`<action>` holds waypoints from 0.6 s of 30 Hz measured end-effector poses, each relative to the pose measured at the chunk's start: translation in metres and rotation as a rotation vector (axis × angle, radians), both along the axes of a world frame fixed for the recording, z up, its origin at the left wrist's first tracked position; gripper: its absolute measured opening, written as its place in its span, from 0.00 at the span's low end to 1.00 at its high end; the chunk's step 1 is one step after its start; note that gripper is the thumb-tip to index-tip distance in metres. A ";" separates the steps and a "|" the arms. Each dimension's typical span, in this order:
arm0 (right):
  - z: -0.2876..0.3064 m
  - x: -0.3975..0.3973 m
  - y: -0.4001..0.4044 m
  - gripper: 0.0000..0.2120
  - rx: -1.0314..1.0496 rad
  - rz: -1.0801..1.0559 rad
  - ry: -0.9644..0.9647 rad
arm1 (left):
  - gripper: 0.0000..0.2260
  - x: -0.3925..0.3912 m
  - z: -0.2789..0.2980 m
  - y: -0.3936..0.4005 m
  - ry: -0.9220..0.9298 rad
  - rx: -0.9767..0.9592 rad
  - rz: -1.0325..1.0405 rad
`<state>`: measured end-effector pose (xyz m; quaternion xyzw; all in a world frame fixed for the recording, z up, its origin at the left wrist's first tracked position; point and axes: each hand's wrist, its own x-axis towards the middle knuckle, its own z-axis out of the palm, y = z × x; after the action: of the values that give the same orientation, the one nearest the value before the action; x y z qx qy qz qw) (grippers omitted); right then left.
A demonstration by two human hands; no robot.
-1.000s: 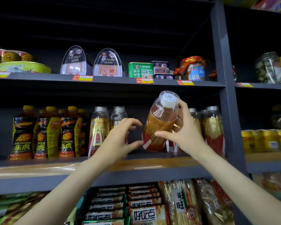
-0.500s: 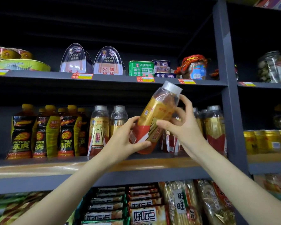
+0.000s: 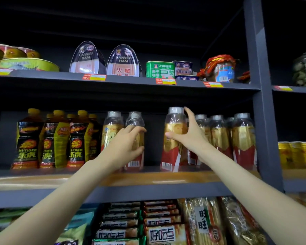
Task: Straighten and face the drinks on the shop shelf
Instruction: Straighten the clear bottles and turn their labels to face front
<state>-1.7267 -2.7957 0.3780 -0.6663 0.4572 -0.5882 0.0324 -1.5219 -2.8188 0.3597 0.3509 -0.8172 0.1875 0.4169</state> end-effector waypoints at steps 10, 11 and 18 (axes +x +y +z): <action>0.048 -0.022 -0.011 0.55 0.181 -0.114 0.675 | 0.30 0.020 0.022 -0.028 -0.183 -0.067 0.270; 0.053 -0.024 -0.009 0.54 0.176 -0.117 0.739 | 0.33 0.021 0.024 -0.032 -0.192 -0.057 0.320; 0.050 -0.013 -0.045 0.55 0.149 -0.368 0.841 | 0.43 -0.002 0.019 -0.058 -0.104 -0.066 0.493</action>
<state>-1.7398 -2.8403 0.4283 -0.7507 0.5822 -0.2283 -0.2131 -1.5239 -2.8771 0.3789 0.5158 -0.7207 0.3281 0.3270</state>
